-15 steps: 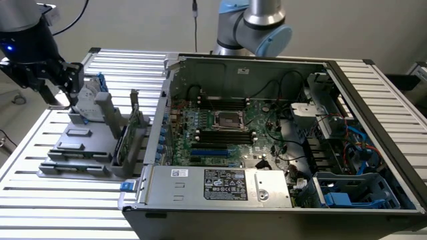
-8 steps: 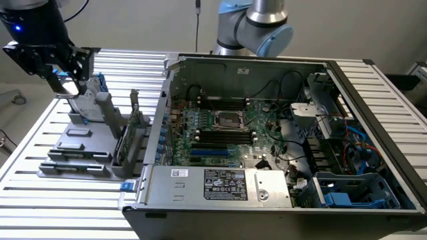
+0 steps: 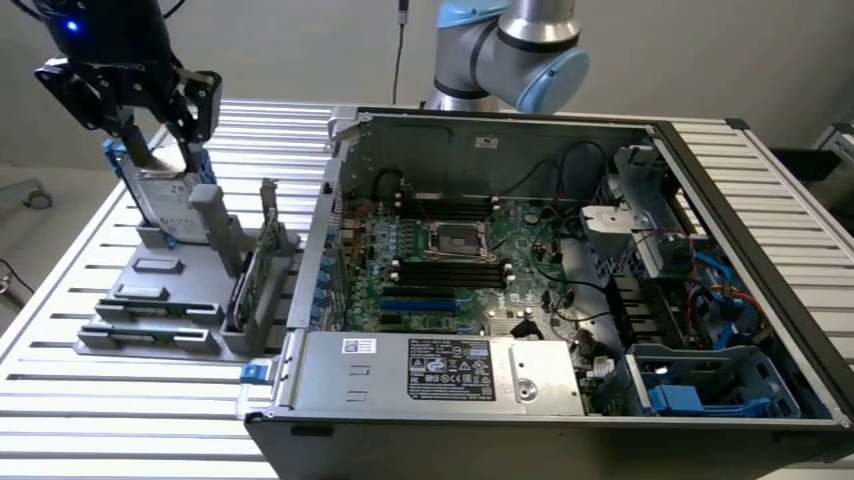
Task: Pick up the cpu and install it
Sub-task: 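Pick up the cpu and move it towards the insertion slot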
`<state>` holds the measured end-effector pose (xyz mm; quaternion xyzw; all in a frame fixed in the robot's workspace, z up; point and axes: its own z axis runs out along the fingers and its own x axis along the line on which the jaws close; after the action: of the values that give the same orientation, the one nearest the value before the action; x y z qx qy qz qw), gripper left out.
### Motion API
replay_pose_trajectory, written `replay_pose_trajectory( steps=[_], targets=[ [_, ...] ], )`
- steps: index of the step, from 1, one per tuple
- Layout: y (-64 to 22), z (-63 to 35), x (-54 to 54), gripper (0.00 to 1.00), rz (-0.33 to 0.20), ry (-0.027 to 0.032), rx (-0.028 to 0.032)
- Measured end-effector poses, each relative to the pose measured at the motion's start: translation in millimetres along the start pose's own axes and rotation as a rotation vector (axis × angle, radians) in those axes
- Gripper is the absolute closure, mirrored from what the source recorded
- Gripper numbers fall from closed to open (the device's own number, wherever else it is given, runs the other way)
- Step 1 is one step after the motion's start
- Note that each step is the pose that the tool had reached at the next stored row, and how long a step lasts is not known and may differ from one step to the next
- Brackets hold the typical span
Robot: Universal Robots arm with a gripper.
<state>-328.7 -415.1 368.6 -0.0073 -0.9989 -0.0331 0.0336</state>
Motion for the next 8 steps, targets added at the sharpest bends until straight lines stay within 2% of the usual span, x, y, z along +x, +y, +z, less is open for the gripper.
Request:
replay_pose_trajectory(
  steps=[8],
  targets=[
    [0.7,-3.5,-36.5,0.46,0.0,0.0003,-0.0028]
  ],
)
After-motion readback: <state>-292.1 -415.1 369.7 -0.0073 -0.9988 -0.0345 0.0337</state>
